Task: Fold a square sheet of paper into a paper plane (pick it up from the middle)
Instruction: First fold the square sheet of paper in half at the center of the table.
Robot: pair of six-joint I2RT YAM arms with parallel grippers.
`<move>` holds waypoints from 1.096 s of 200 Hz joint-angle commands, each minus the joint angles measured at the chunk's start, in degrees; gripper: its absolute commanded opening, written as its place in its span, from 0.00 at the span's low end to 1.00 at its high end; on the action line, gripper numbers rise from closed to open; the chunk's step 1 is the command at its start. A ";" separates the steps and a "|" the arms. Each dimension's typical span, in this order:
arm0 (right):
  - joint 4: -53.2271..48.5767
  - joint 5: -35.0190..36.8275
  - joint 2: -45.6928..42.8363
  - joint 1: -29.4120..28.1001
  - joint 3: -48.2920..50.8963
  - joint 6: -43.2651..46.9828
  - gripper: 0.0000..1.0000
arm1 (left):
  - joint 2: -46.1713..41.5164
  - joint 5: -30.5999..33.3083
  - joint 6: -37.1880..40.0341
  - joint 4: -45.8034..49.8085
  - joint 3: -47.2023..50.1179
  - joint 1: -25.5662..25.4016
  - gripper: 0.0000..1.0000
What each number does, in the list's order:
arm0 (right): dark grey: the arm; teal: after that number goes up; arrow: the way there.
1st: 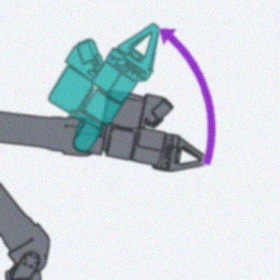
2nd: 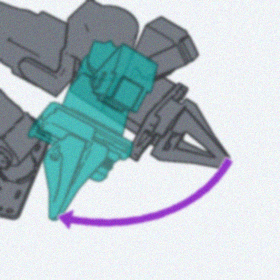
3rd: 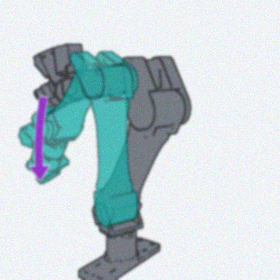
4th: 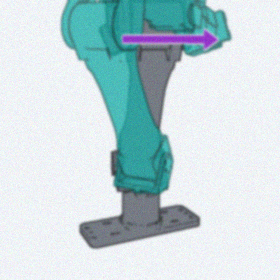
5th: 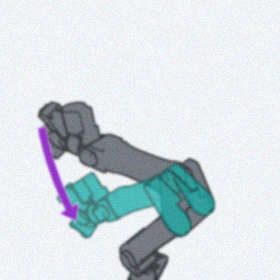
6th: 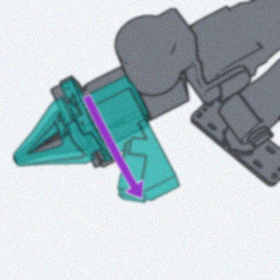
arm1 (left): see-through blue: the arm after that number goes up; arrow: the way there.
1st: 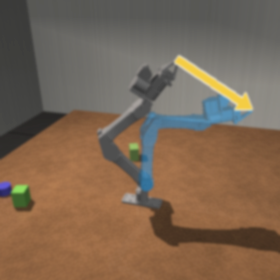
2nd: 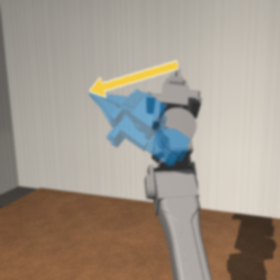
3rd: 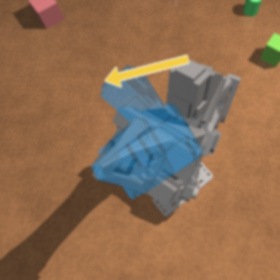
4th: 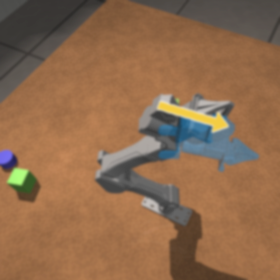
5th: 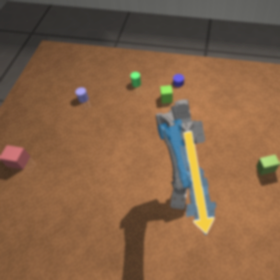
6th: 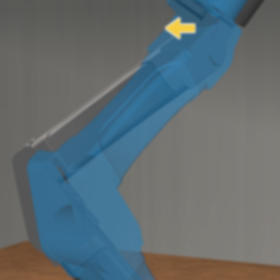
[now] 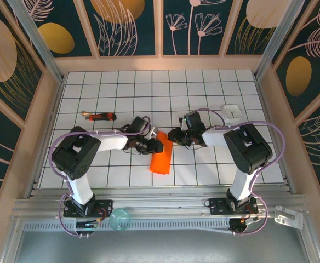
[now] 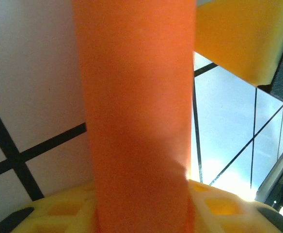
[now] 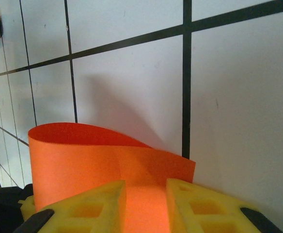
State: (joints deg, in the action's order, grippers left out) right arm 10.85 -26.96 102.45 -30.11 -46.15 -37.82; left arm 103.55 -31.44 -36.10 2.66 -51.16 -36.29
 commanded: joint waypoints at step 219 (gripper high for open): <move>-2.17 2.10 0.21 -2.17 -0.48 1.41 0.29 | -3.02 9.91 -1.87 6.86 2.27 -1.19 0.41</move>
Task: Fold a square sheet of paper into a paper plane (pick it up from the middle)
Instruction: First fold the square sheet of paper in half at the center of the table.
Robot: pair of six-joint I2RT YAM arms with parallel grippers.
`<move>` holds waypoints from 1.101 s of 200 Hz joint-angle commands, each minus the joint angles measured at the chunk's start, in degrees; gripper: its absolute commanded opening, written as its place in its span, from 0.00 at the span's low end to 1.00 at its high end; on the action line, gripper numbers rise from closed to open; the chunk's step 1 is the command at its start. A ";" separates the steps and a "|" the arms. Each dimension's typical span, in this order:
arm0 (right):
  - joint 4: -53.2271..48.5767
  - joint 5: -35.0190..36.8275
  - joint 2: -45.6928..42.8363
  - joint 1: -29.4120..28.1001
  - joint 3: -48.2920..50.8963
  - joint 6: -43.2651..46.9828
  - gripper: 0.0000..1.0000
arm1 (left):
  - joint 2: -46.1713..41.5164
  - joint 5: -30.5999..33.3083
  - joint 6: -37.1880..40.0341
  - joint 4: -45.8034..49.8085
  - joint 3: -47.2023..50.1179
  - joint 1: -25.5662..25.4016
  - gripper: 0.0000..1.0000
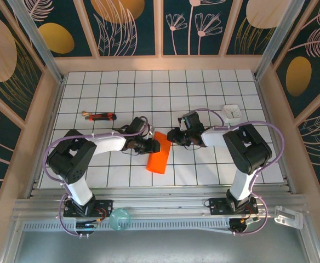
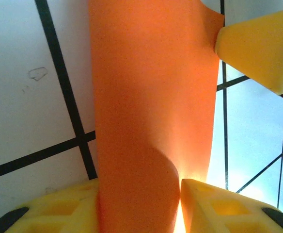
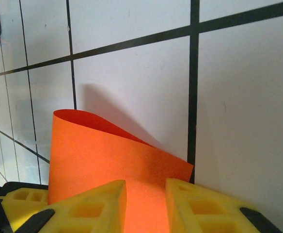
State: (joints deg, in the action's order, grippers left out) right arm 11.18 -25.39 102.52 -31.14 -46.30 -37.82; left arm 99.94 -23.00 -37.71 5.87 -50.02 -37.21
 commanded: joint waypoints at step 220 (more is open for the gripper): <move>-10.73 1.30 -10.91 6.64 2.45 8.37 0.35 | 2.17 3.88 -0.87 1.77 2.90 -0.41 0.34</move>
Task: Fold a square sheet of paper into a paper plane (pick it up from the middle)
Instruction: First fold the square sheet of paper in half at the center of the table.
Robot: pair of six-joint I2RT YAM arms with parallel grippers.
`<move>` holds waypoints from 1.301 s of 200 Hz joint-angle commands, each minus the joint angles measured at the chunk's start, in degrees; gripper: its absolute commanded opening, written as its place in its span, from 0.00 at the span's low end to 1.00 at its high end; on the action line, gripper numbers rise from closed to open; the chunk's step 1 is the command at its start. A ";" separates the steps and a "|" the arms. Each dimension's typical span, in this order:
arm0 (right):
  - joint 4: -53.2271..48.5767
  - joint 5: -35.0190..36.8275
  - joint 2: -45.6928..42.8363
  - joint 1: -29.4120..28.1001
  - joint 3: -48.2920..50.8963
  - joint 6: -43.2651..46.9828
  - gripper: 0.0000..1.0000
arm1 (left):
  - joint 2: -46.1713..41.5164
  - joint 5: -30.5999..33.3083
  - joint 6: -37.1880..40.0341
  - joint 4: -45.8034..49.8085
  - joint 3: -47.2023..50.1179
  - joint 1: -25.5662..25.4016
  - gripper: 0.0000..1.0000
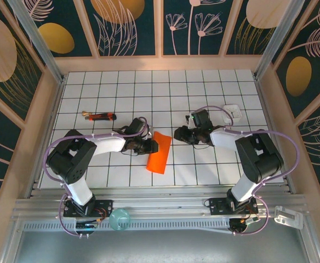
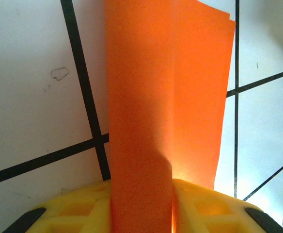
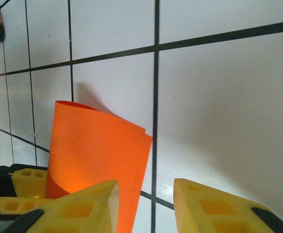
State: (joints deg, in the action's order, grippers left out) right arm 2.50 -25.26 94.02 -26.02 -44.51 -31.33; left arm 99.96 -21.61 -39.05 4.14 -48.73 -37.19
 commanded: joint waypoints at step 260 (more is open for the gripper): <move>0.00 -0.43 -1.59 1.05 1.71 0.11 0.36 | 5.97 5.73 4.03 6.14 1.18 -1.83 0.39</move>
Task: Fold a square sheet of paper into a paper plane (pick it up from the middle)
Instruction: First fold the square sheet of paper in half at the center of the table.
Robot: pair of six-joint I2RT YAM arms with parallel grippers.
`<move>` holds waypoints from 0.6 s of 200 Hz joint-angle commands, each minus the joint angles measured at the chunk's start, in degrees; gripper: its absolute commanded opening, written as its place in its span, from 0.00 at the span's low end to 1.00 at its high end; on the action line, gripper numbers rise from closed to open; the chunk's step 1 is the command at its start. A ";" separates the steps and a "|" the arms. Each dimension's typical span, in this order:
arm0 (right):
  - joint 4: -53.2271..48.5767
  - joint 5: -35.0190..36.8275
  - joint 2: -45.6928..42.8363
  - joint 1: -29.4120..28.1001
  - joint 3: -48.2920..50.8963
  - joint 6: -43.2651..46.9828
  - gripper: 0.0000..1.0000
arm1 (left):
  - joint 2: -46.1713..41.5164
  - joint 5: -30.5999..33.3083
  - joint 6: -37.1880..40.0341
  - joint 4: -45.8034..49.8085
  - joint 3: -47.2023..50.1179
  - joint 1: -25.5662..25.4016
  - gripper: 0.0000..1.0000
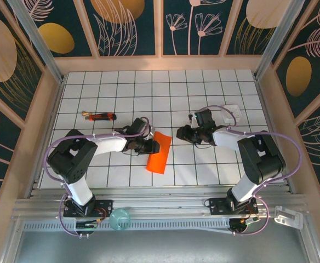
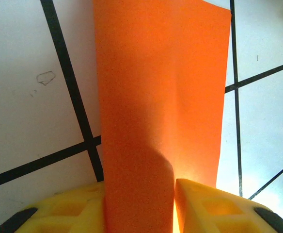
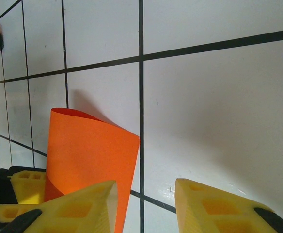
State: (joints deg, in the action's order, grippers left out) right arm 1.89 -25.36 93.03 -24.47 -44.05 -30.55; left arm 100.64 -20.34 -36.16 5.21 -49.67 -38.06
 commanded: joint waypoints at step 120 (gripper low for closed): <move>0.67 -0.21 -0.57 -0.87 1.16 -0.79 0.36 | 5.09 5.35 -1.00 3.59 3.18 -0.91 0.40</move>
State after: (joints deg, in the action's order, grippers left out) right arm 1.93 -25.36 93.03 -24.84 -43.59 -30.59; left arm 100.64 -20.03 -36.45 5.17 -49.67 -38.20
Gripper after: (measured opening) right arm 0.363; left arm 0.393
